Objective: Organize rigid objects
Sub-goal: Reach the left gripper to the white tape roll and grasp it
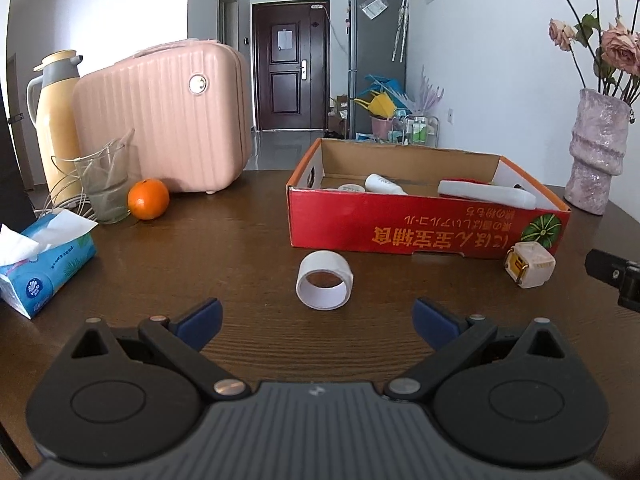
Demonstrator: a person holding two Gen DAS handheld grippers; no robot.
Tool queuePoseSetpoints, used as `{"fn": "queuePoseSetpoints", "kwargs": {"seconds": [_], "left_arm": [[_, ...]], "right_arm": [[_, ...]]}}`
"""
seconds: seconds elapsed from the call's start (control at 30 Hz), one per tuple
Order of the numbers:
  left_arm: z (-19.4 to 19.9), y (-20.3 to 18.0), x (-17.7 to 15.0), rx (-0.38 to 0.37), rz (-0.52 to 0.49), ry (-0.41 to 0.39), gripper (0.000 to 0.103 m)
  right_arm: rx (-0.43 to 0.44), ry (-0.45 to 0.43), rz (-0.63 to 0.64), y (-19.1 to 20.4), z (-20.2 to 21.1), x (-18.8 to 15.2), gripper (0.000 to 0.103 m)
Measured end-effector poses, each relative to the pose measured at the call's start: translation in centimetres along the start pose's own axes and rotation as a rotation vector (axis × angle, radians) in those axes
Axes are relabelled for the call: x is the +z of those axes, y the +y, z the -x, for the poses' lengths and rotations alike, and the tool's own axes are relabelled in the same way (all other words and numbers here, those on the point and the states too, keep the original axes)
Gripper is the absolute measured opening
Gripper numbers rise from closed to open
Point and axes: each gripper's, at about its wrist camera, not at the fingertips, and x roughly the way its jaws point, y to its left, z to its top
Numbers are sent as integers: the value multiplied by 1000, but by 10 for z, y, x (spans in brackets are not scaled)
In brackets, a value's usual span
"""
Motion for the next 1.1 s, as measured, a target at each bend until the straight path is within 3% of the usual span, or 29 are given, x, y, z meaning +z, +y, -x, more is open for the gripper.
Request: {"fn": "queuePoseSetpoints", "kwargs": {"seconds": [0.57,0.87,0.97,1.1], "left_arm": [[-81,-1,33,49,76,99,103],[-110,-2,40,94,62,145,103],[-115,-1,40,72,60,165,88],[-120,1,38,20,67,209,44]], "right_arm": [[-20,28,-3,0,-14,-4,103],[-27,40,2,0,-17,-5,103],[-27,39,2,1,-17,-5,103],[-25,39,2,1,-17,-6,103]]}}
